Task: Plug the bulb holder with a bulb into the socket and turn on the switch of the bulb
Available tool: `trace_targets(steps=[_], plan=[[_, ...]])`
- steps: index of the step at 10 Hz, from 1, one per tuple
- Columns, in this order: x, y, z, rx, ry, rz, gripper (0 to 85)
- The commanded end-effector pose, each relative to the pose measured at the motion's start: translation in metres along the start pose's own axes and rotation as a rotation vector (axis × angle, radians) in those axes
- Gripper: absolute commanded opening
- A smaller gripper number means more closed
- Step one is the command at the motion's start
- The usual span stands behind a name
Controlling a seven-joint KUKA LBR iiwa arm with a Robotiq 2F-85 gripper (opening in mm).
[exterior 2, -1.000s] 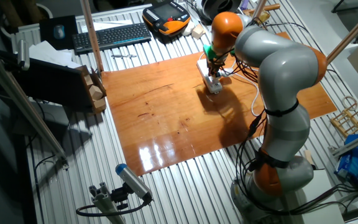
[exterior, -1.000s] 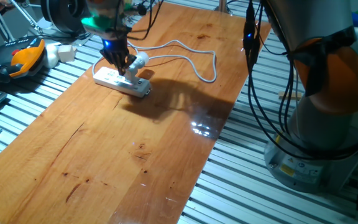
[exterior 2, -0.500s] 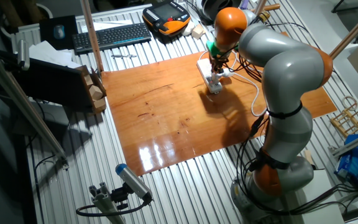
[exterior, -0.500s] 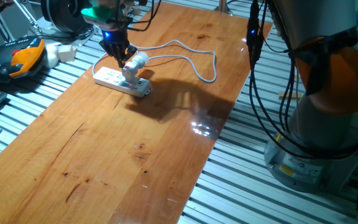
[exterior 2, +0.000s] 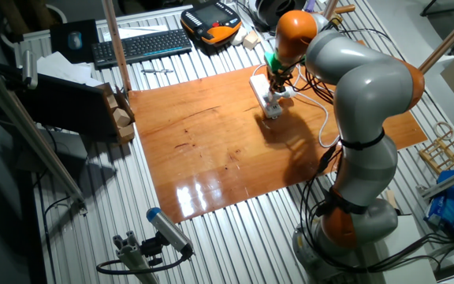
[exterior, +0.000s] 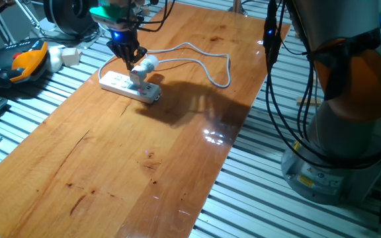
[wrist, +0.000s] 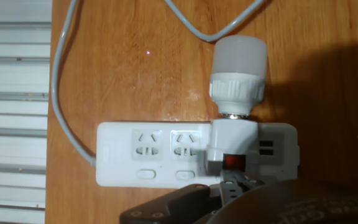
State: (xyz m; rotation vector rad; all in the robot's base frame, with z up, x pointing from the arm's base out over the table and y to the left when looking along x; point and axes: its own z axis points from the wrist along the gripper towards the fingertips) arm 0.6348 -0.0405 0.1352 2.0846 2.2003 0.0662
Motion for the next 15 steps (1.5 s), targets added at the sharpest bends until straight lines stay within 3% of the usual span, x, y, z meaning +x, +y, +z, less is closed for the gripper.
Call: trace_targets(steps=[1,7,15], plan=[[-0.002,0.0,0.001,-0.001,0.0,0.0,0.0],[-0.003,0.001,0.01,-0.001,0.027,0.006,0.0],[-0.003,0.001,0.016,-0.001,0.036,0.017,0.0]])
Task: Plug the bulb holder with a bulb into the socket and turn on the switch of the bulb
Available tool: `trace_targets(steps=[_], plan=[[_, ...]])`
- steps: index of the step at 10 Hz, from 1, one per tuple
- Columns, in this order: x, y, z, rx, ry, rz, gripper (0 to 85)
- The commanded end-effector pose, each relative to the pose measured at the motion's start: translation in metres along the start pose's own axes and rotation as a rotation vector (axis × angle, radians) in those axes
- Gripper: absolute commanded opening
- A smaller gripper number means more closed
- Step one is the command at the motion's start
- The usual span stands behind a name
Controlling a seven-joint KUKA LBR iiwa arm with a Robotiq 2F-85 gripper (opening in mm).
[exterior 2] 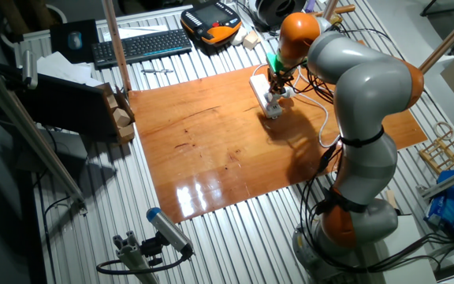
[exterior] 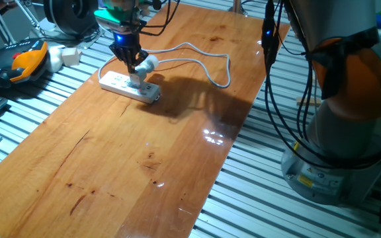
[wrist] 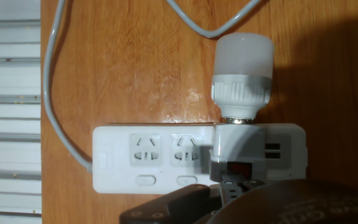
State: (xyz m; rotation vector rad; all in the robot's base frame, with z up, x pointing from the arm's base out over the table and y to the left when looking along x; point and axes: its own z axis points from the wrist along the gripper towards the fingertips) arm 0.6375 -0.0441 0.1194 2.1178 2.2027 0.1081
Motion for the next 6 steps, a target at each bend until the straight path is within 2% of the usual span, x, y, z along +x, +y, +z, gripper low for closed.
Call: trace_targets(steps=[1,3,6], plan=[[0.0,0.0,0.0012,0.0,0.003,0.0,0.0],[-0.0008,-0.0008,0.0065,-0.008,0.006,-0.001,0.0],[-0.0007,-0.0012,0.0063,-0.008,0.006,0.001,0.0]])
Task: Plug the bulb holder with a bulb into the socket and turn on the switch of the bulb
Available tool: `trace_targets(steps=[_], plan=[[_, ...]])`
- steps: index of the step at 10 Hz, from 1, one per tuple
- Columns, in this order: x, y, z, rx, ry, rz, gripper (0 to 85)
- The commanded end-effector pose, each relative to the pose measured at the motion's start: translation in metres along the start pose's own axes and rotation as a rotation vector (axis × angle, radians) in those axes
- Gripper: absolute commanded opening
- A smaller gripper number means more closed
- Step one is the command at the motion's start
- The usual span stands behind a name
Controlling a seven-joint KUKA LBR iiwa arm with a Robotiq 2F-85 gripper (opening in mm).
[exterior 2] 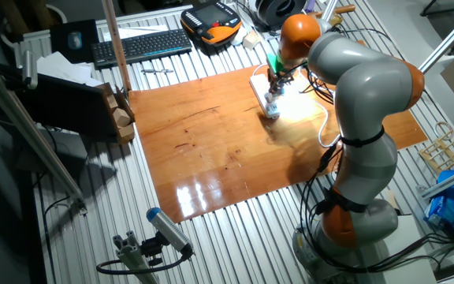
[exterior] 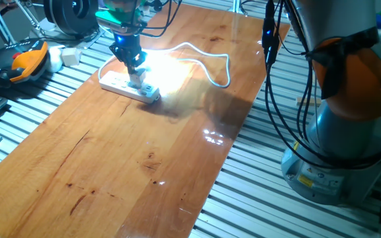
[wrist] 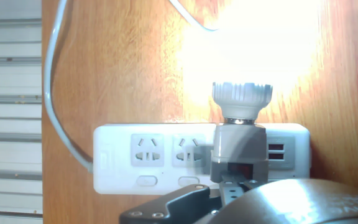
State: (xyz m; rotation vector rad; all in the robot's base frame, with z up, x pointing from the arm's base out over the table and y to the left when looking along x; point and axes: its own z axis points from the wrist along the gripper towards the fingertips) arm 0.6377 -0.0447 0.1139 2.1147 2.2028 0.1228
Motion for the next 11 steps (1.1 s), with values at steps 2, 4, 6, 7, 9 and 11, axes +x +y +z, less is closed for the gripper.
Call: trace_targets(steps=[2,4,6,7,9,11], plan=[[0.001,-0.001,-0.006,0.015,-0.01,-0.005,0.0],[0.003,-0.001,-0.02,0.033,-0.014,-0.01,0.0],[0.007,-0.001,-0.027,0.04,0.006,-0.042,0.0],[0.013,-0.002,-0.031,0.046,0.019,-0.087,0.0],[0.028,-0.006,-0.036,0.067,0.05,-0.216,0.0],[0.046,-0.011,-0.039,0.087,0.031,-0.384,0.0]])
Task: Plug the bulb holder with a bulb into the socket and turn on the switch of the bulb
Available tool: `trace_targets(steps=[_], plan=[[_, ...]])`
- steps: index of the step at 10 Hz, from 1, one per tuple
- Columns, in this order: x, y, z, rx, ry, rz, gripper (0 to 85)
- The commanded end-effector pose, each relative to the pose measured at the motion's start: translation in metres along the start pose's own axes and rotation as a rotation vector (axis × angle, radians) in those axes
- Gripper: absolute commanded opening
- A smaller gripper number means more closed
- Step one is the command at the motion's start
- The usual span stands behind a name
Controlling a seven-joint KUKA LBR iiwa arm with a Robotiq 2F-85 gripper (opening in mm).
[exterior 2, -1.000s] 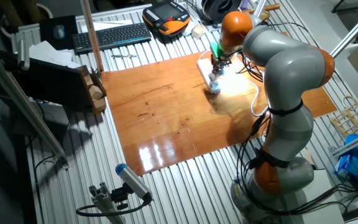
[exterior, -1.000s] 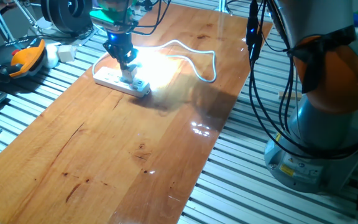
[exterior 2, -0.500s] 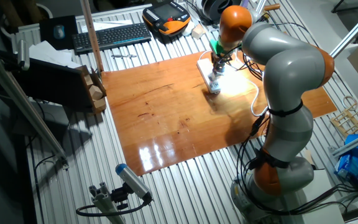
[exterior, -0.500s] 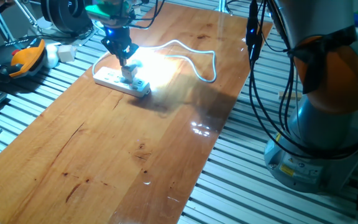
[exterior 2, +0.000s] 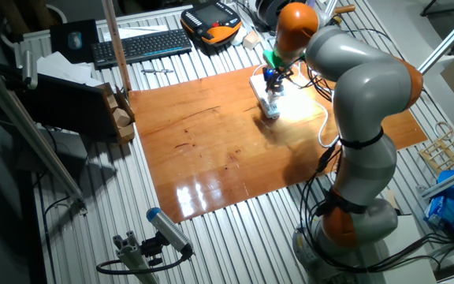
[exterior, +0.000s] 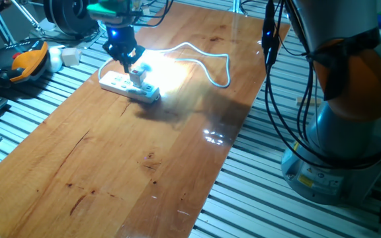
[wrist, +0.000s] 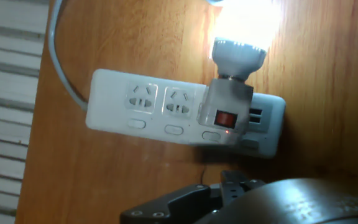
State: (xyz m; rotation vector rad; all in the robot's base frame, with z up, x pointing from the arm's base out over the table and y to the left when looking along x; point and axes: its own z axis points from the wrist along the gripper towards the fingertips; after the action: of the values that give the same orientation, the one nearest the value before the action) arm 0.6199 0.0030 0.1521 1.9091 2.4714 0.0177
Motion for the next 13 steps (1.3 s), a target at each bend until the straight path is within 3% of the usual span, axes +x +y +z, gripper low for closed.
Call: trace_targets(steps=[1,2,5,10,11,13], plan=[[0.003,0.0,-0.002,0.009,-0.005,-0.265,0.0],[0.005,0.0,-0.004,0.019,-0.026,-0.387,0.0],[0.005,-0.002,-0.006,0.022,-0.024,-0.554,0.0],[0.012,-0.006,-0.009,0.025,-0.006,-0.69,0.0],[0.011,-0.006,-0.01,0.029,-0.015,-0.723,0.0],[0.006,-0.009,-0.019,0.03,0.004,-0.787,0.0]])
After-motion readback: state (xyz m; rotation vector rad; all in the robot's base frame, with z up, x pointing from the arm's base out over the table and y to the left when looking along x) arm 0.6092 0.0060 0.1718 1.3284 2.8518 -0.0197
